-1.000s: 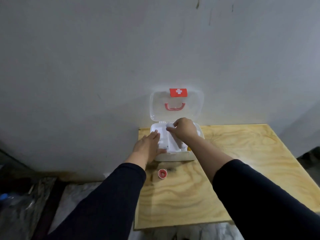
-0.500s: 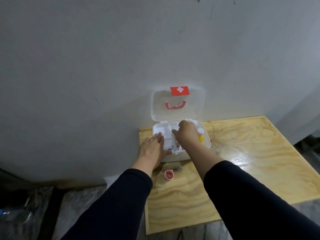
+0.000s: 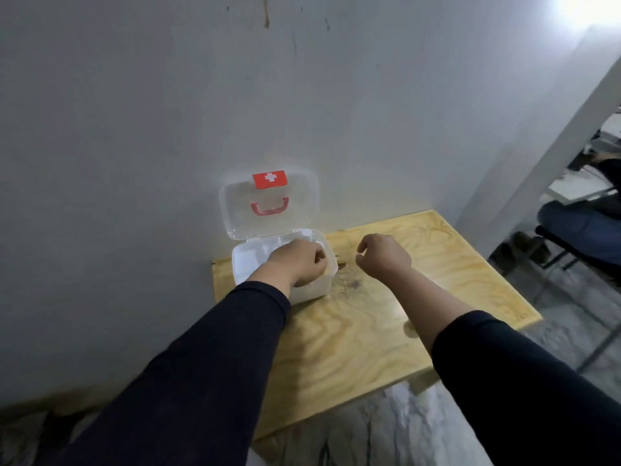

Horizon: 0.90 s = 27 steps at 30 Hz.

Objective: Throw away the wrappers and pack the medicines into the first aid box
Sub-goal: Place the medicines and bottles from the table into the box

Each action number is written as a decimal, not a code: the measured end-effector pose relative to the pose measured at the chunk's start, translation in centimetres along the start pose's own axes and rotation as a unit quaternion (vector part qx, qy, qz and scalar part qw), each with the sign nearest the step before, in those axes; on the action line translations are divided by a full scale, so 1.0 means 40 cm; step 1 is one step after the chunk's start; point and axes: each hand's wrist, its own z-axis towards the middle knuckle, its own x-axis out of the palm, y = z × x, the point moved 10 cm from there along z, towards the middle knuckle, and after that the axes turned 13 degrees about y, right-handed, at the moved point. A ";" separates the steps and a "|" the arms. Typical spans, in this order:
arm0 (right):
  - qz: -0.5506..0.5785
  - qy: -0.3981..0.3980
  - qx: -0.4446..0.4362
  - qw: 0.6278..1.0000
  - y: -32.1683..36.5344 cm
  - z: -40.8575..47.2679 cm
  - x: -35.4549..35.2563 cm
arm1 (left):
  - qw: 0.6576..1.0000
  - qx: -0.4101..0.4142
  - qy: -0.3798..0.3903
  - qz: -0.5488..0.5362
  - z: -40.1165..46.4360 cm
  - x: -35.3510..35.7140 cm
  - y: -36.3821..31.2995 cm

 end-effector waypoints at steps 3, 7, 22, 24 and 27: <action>-0.018 0.029 0.024 0.999 -0.126 -0.011 0.003 | 1.000 0.015 0.015 -0.005 0.017 0.059 -0.088; -0.023 0.072 0.027 0.997 -0.267 -0.022 0.046 | 0.998 -0.003 0.062 -0.019 0.035 0.172 -0.143; -0.039 0.126 -0.101 0.986 -0.347 -0.021 0.279 | 0.983 -0.133 0.072 -0.107 -0.036 0.413 -0.069; -0.045 0.137 -0.124 0.982 -0.292 -0.028 0.295 | 0.979 -0.158 0.057 -0.116 -0.071 0.408 -0.032; -0.056 0.167 -0.182 0.967 -0.169 -0.057 0.324 | 0.973 -0.190 0.028 -0.128 -0.133 0.391 0.030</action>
